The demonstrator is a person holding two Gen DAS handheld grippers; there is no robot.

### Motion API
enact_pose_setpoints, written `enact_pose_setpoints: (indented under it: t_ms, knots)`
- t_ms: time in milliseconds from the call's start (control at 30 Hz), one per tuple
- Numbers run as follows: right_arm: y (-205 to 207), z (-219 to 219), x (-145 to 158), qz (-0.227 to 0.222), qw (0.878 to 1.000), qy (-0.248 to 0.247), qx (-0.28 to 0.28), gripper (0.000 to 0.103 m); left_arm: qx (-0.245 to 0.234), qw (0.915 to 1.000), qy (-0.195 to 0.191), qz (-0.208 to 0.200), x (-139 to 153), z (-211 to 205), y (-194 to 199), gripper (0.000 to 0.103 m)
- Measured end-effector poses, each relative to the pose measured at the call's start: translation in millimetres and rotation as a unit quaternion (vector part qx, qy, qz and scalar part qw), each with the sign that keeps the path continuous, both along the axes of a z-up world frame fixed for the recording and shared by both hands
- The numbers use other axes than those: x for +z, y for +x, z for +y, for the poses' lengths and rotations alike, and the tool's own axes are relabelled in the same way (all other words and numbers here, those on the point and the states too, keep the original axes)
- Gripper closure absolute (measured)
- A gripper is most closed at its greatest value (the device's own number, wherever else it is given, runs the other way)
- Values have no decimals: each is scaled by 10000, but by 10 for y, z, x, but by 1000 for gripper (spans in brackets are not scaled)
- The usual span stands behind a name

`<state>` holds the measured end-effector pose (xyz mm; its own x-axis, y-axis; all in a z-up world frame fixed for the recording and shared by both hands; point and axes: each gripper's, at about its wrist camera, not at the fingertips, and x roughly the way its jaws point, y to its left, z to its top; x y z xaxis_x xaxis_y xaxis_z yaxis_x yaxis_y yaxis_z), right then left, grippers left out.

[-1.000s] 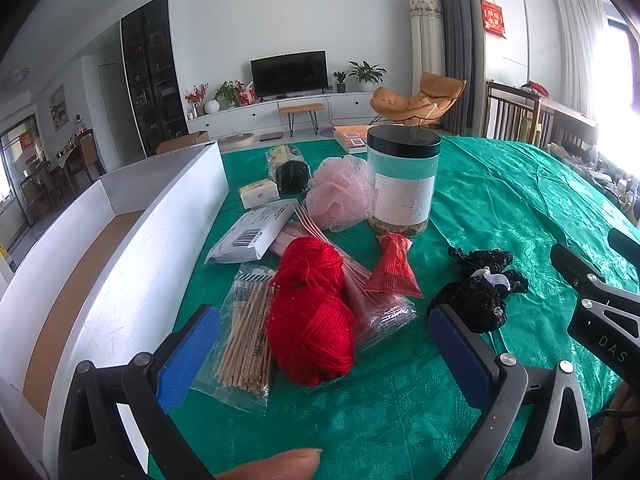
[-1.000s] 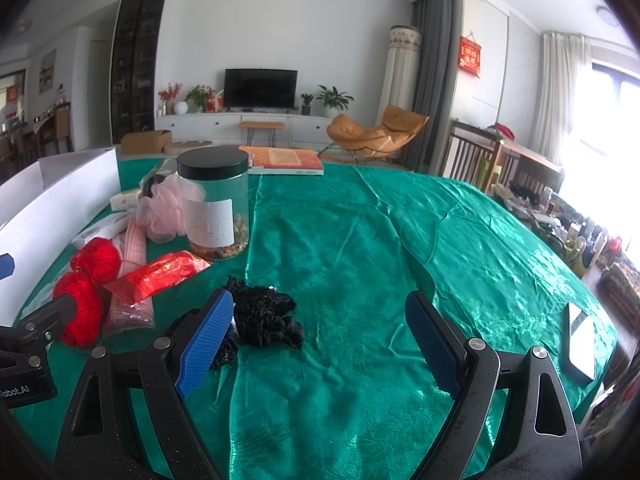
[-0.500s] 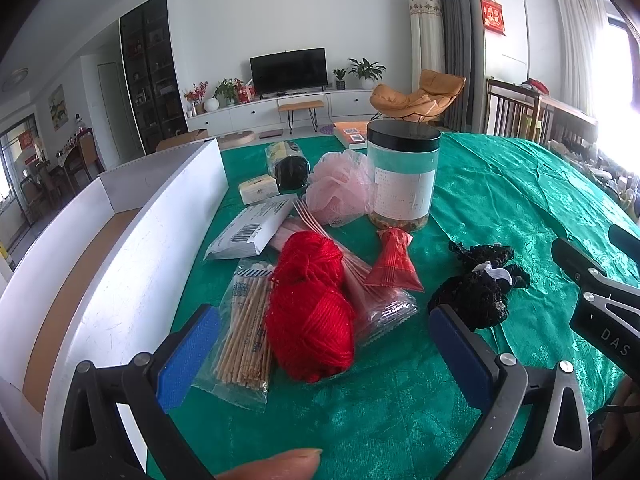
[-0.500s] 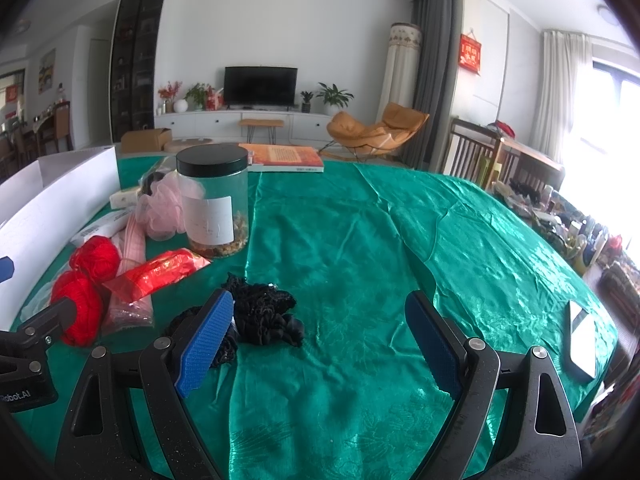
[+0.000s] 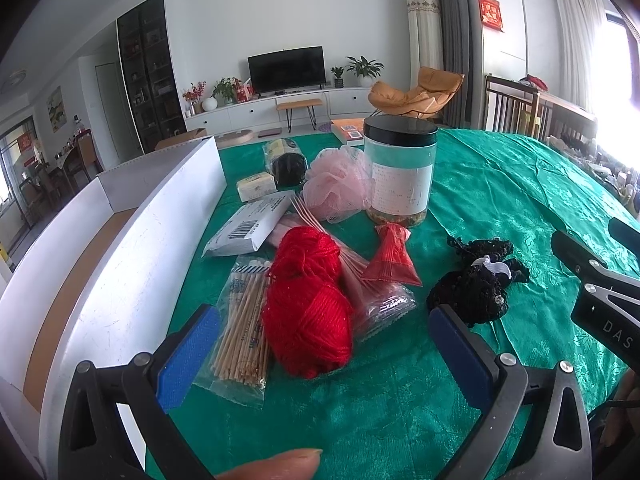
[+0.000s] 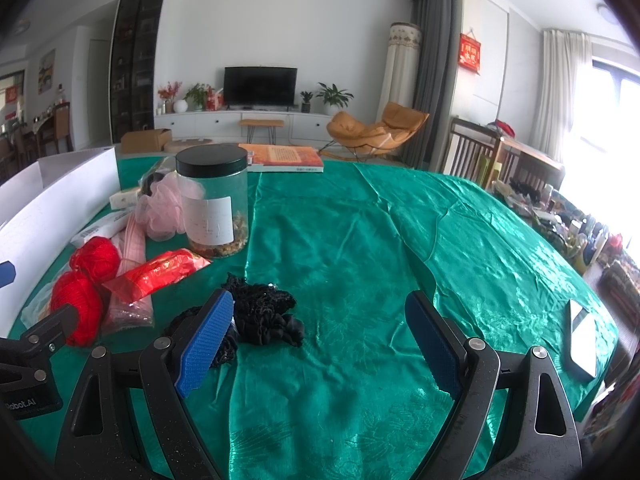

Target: Organize soft objects

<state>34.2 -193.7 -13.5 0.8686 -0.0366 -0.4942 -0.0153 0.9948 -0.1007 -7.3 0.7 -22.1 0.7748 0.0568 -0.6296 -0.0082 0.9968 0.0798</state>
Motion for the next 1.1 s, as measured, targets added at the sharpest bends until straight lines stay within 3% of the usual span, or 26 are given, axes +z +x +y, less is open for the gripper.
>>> enact_pose_setpoints:
  t_ms: [1100]
  knots:
    - [5,8,-6,16,10000,5,0,13,-33,10000,37,29,-4,-29,7,0]
